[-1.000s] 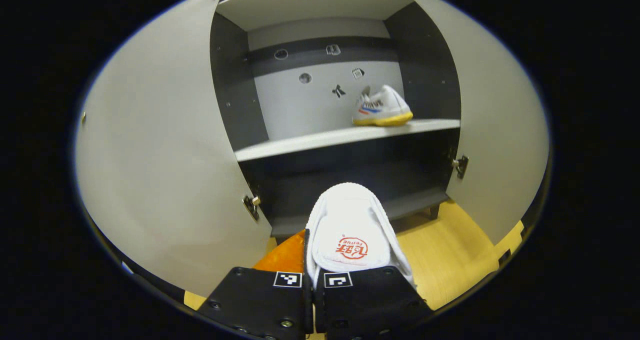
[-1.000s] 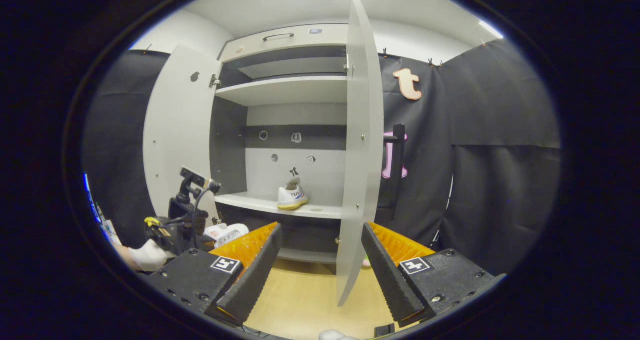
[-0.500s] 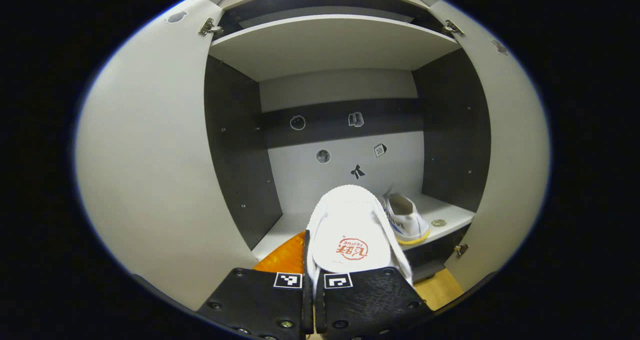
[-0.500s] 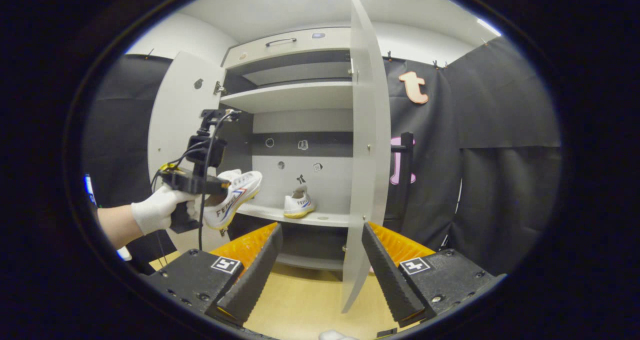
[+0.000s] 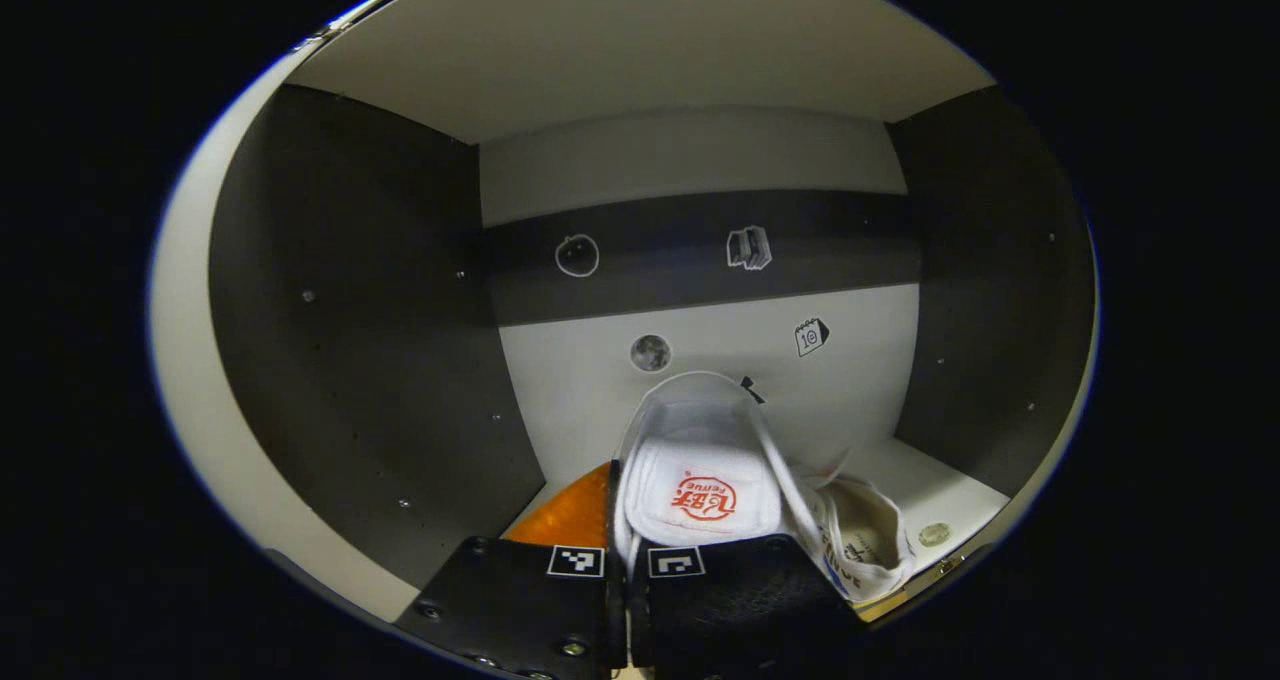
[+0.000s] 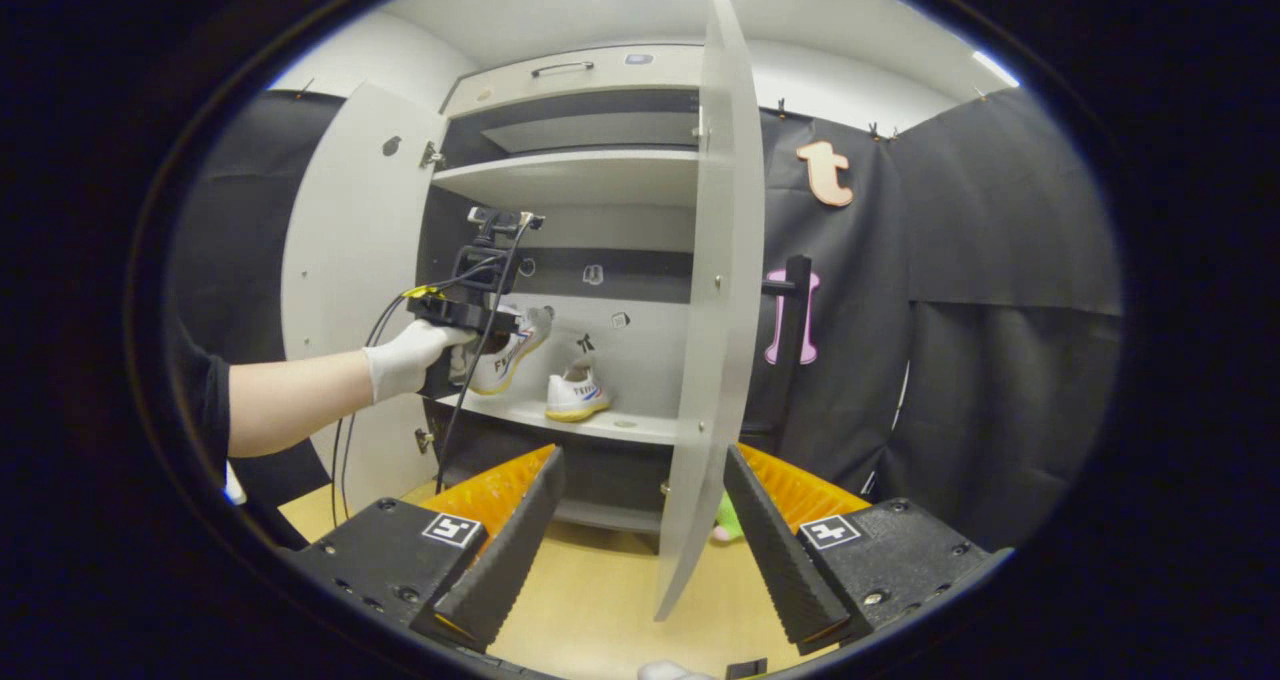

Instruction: Grab one shoe with the right hand and put it into the shoe cabinet, grab the other shoe with the left hand and put it into the shoe cabinet; then close the right door with the right hand and the left door with the left hand.

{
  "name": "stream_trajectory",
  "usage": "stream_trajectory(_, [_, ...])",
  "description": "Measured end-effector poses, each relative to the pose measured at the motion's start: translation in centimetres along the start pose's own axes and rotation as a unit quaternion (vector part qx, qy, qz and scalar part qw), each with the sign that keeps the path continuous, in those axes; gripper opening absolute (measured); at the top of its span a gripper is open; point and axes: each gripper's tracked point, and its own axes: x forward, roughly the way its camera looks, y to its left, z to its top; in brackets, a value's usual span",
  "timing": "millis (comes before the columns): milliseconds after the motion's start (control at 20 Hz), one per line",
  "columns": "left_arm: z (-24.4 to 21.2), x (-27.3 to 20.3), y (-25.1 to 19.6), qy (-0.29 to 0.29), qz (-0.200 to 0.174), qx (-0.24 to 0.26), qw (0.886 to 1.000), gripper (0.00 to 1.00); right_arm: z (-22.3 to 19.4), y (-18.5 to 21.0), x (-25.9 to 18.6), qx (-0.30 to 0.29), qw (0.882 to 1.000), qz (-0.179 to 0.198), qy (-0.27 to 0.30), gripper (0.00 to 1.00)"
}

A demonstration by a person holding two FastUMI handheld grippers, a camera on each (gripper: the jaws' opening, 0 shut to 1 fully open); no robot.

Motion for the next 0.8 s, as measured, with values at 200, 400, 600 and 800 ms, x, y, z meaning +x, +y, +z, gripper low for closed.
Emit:
stream_trajectory(200, [-3.7,2.8,-1.2,0.049,-0.002,0.022,0.999,0.02,-0.4,-0.9,0.1,-0.004,1.0,-0.012,0.009,1.0])
stream_trajectory(400, [-5.3,3.7,-1.2,0.08,-0.001,0.017,0.997,0.05,-0.9,-1.3,0.6,0.009,1.0,-0.014,0.02,1.0])
stream_trajectory(600, [-7.7,3.6,-1.2,0.124,-0.006,-0.007,0.992,0.17,-0.7,-1.1,0.9,0.009,1.0,-0.013,0.02,1.0])
stream_trajectory(800, [-6.6,3.3,-0.5,0.105,-0.017,-0.014,0.994,0.62,-0.6,-0.7,1.1,0.01,1.0,-0.008,0.018,1.0])
